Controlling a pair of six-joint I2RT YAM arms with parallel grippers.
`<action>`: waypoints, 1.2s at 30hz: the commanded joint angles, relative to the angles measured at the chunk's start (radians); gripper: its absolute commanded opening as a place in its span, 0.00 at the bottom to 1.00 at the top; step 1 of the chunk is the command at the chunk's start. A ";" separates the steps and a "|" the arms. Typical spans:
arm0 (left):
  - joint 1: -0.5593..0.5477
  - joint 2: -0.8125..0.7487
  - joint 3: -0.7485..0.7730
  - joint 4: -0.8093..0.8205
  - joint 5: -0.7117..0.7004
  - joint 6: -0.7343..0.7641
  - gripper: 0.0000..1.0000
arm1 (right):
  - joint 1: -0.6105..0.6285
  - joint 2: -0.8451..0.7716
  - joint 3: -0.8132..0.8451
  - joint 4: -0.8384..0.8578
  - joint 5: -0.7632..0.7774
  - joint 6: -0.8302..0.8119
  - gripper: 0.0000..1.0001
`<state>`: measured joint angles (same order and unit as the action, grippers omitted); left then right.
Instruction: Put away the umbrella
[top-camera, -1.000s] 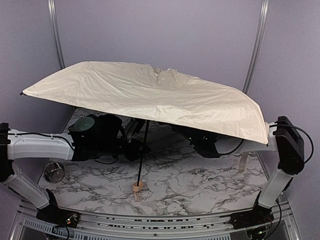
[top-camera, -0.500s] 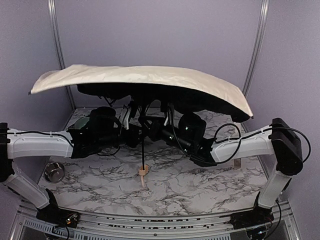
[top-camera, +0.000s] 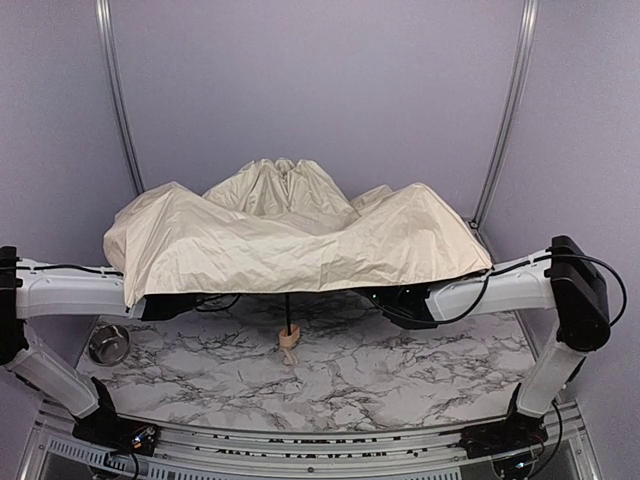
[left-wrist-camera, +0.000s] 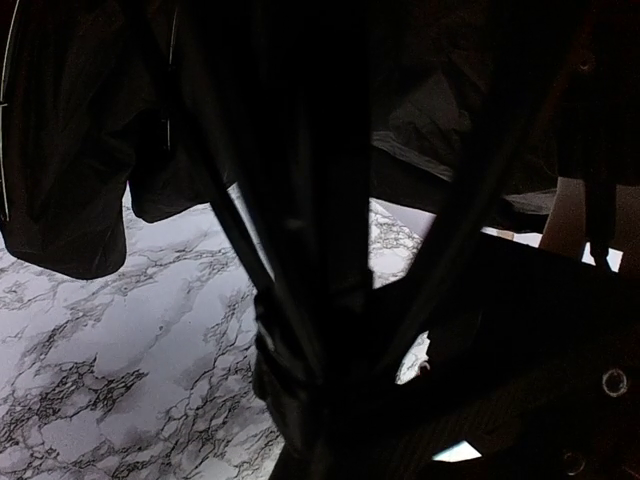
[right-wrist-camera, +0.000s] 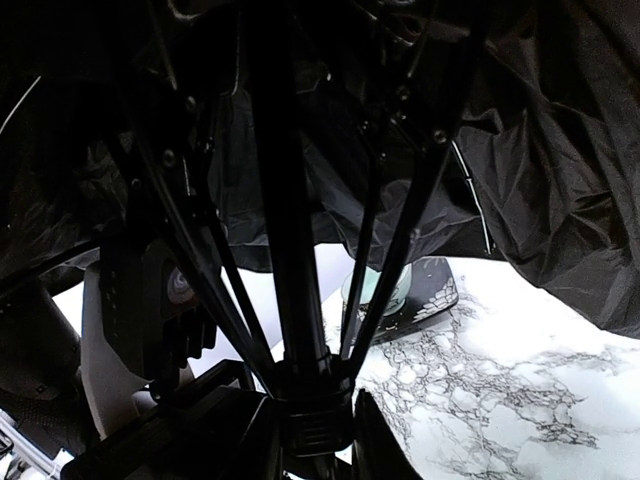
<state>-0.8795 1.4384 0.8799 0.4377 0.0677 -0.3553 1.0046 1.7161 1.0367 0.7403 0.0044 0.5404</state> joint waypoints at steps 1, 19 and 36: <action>0.022 -0.060 0.010 0.262 -0.036 0.011 0.00 | -0.029 -0.002 0.023 -0.118 -0.060 -0.024 0.00; 0.014 -0.020 -0.088 0.148 0.115 0.044 0.54 | -0.070 -0.004 0.227 0.106 -0.078 -0.107 0.00; 0.010 0.004 -0.082 0.139 0.193 0.080 0.08 | -0.071 -0.042 0.213 0.165 -0.078 -0.104 0.00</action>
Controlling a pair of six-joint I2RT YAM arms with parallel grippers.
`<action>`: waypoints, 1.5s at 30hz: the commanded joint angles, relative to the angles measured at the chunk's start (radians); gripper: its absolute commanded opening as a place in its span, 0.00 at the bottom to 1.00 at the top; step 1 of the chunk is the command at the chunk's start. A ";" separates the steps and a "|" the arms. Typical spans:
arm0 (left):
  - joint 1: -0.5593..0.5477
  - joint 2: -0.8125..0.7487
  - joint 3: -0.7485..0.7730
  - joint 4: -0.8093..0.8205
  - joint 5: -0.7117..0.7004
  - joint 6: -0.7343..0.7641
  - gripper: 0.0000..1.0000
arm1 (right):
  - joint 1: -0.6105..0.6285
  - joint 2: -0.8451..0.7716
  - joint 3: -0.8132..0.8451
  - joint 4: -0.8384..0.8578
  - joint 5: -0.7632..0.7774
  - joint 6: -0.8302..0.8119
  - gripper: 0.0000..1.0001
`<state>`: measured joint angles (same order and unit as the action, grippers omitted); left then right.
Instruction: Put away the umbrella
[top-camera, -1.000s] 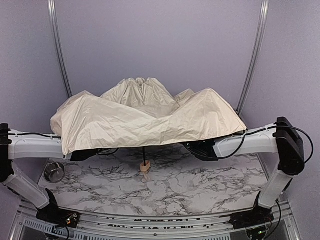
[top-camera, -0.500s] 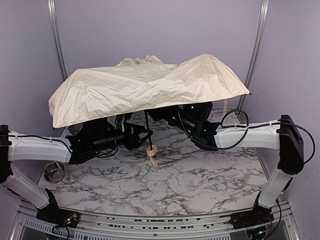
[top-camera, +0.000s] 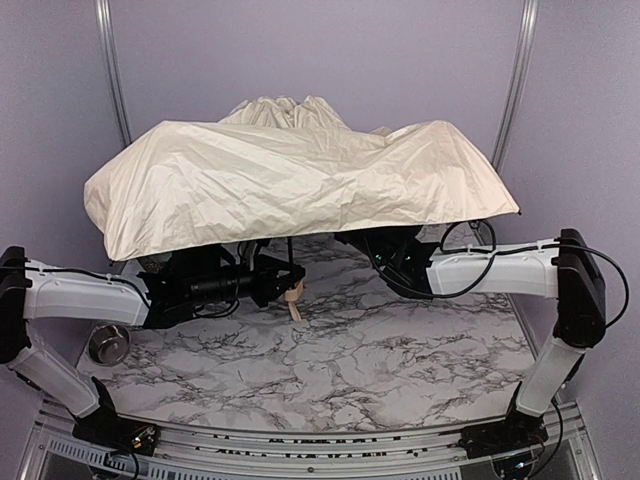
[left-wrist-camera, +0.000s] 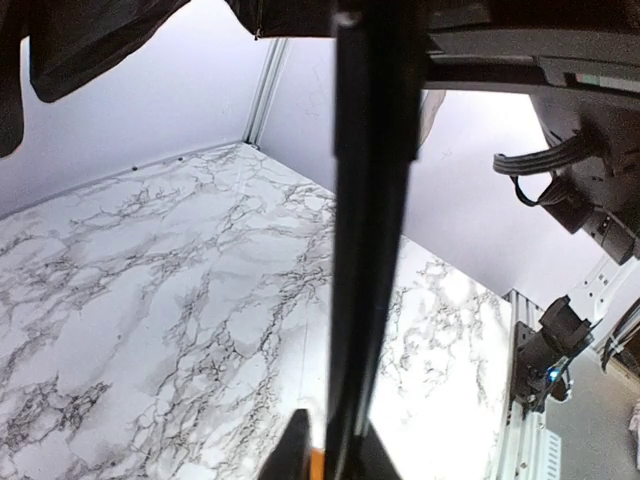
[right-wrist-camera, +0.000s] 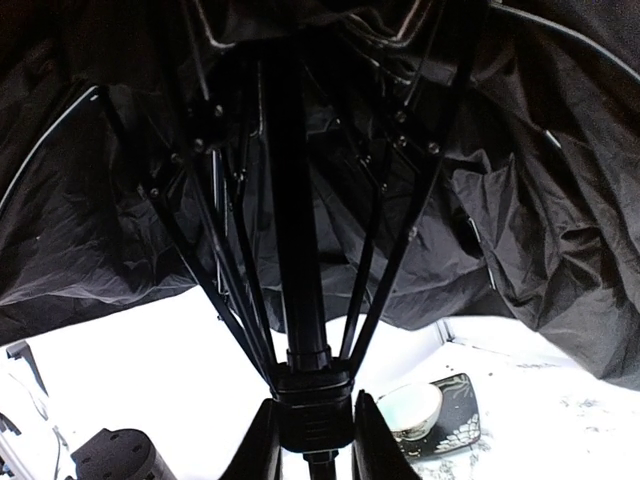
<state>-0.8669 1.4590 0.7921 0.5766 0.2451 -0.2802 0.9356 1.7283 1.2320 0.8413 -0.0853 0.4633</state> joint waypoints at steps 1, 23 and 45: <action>-0.003 -0.027 0.006 0.000 0.013 0.004 0.03 | -0.002 -0.061 0.013 0.038 0.013 -0.039 0.00; 0.005 -0.231 0.110 -0.031 -0.286 0.117 0.00 | 0.090 -0.034 -0.234 -0.326 0.007 -0.069 0.00; 0.008 -0.271 0.095 0.097 -0.382 0.143 0.00 | 0.126 0.078 -0.281 -0.297 -0.009 0.045 0.03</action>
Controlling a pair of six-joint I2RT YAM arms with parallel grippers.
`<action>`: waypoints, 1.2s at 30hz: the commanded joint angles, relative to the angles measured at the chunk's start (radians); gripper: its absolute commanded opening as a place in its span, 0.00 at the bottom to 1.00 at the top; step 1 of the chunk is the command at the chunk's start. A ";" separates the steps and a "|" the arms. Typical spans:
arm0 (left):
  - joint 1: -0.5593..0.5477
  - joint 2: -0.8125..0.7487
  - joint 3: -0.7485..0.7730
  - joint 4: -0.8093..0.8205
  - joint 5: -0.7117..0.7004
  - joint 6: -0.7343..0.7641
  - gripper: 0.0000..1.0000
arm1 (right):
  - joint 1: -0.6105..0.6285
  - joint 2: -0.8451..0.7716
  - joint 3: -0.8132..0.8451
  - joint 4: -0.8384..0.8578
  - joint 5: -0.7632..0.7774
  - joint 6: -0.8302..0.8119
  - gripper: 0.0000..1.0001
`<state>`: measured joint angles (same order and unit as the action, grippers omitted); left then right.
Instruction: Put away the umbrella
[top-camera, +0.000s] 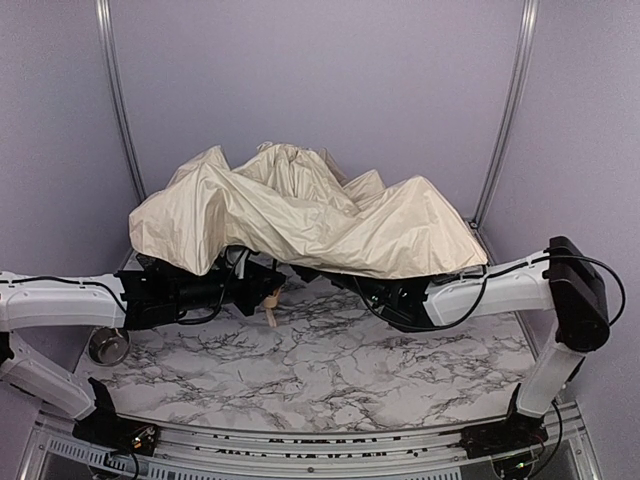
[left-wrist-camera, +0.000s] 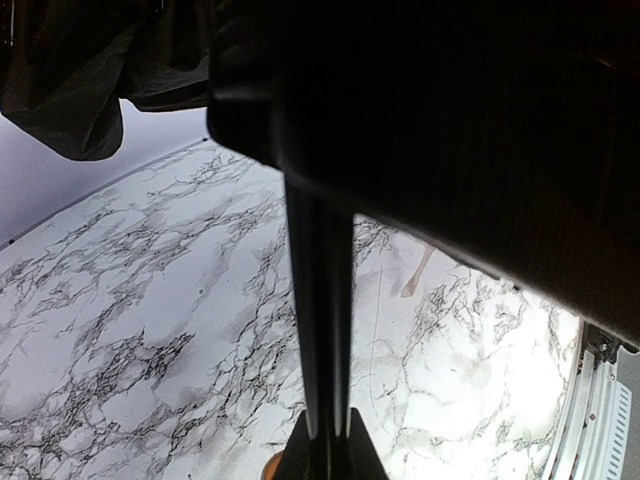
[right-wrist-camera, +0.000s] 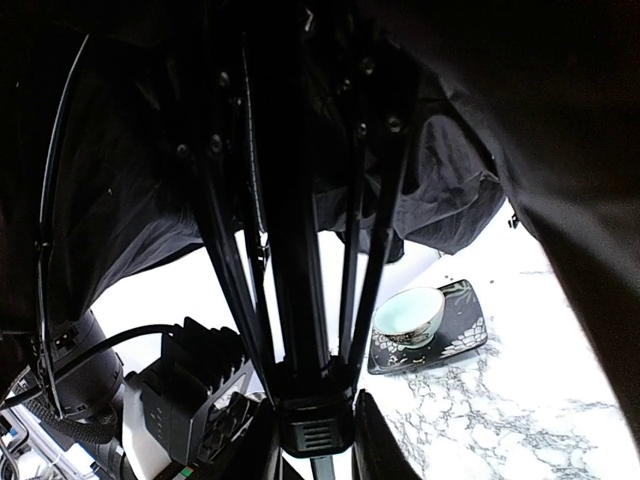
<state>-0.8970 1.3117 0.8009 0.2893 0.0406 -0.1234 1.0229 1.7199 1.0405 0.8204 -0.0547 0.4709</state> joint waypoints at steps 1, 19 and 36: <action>0.038 -0.120 0.088 0.388 -0.177 -0.014 0.00 | 0.040 0.092 -0.088 -0.277 -0.039 0.039 0.03; 0.047 -0.052 0.174 0.460 -0.126 0.019 0.00 | 0.050 0.149 -0.087 -0.316 -0.056 0.055 0.03; 0.055 -0.035 0.198 0.462 -0.104 0.021 0.00 | 0.063 0.168 -0.081 -0.349 -0.059 0.060 0.04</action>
<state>-0.8768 1.3460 0.8249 0.2859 0.0071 -0.1120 1.0294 1.7901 1.0382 0.8326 -0.0326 0.5037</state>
